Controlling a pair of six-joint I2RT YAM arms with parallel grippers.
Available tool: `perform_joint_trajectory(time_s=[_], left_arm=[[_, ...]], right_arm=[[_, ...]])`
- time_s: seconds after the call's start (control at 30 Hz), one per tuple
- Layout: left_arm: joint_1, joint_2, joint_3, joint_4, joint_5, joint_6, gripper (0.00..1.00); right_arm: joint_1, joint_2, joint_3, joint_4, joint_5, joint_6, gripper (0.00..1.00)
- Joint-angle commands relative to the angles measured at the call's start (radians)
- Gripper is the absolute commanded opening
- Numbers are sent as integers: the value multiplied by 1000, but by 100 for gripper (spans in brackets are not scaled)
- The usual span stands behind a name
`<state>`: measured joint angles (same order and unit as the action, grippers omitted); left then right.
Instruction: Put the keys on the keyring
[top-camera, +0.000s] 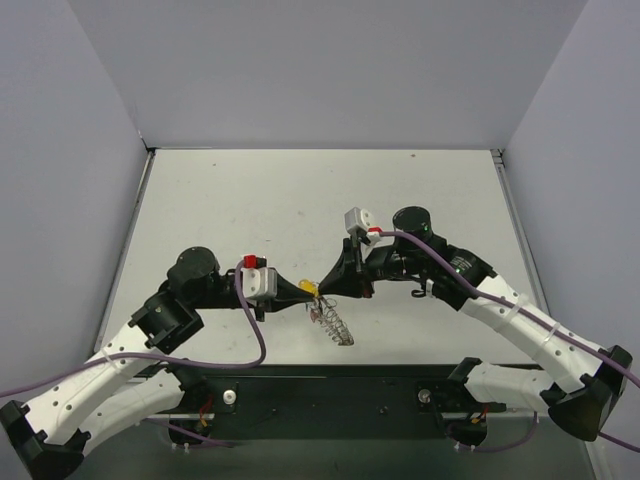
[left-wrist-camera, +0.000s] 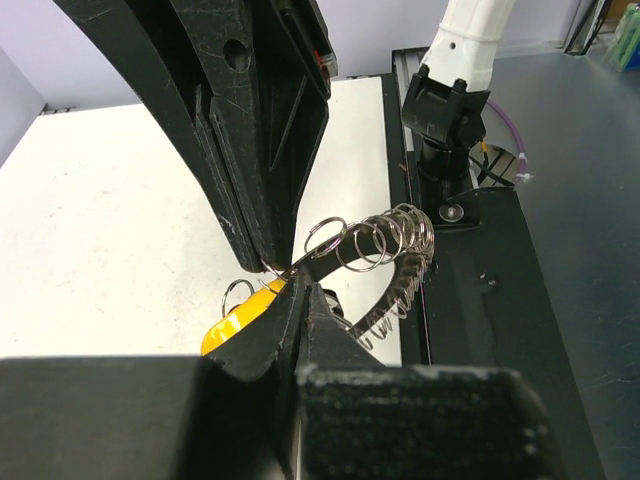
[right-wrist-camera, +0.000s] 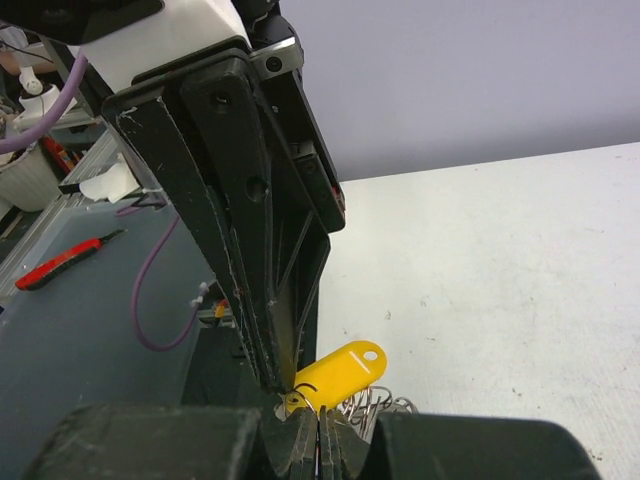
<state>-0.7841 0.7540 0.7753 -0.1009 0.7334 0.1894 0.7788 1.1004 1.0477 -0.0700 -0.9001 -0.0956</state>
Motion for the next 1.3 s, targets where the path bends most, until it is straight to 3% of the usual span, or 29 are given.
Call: perform_joint_trajectory(time_s=[0.0, 0.17, 0.4, 0.63, 0.8, 1.13, 1.27], left_arm=[[-17, 5, 15, 7, 18, -15, 8], [-17, -27, 7, -3, -12, -11, 32], [-18, -70, -4, 3, -57, -13, 50], [-17, -73, 48, 18, -199, -105, 58], [-17, 14, 154, -66, -253, -168, 62], [12, 163, 300, -126, -33, -234, 61], [52, 221, 360, -196, 52, -242, 55]], right_arm=[[-9, -36, 0, 128, 3, 7, 0], [-9, -43, -8, 148, 0, 14, 0], [-7, -56, -23, 185, -19, 27, 0], [-7, -62, -28, 190, -25, 17, 0], [-7, -65, -25, 182, -33, 7, 0], [-9, -76, -28, 157, -28, -15, 0], [-13, -86, -32, 148, -26, -24, 0]])
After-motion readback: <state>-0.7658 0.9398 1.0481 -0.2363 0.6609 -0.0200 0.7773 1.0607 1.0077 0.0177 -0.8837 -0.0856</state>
